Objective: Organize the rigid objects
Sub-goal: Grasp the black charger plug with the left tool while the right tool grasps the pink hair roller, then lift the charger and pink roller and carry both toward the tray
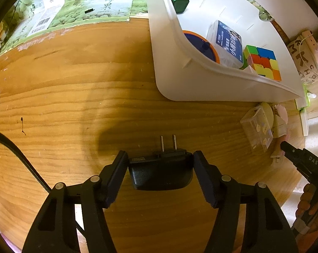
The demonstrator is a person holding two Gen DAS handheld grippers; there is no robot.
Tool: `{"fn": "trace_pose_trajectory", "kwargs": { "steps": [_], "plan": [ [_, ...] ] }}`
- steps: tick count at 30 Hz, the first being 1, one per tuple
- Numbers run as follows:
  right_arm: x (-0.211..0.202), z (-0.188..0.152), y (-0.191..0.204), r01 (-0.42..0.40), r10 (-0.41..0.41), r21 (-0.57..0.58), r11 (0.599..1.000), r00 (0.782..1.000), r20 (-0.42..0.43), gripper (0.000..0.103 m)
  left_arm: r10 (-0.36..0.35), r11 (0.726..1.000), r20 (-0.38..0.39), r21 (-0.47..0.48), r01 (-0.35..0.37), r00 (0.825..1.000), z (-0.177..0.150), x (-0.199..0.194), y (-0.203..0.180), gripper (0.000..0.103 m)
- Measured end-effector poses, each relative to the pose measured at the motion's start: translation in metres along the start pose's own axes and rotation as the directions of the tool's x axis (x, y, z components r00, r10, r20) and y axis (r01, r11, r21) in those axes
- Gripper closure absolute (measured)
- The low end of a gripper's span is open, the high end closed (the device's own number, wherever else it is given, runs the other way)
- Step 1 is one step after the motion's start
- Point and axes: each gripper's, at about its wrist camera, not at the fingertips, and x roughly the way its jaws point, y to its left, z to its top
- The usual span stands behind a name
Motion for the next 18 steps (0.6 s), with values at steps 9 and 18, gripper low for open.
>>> {"fn": "trace_pose_trajectory", "kwargs": {
  "steps": [9, 18],
  "plan": [
    [-0.013, -0.025, -0.027, -0.047, 0.049, 0.045, 0.998, 0.998, -0.040, 0.077, -0.007, 1.000, -0.008, 0.005, 0.007, 1.000, -0.010, 0.004, 0.002, 0.036],
    [-0.021, -0.051, -0.046, -0.104, 0.111, 0.099, 0.990, 0.991, -0.068, 0.078, -0.018, 1.000, -0.023, 0.005, 0.018, 1.000, -0.038, 0.001, 0.004, 0.037]
  ]
}}
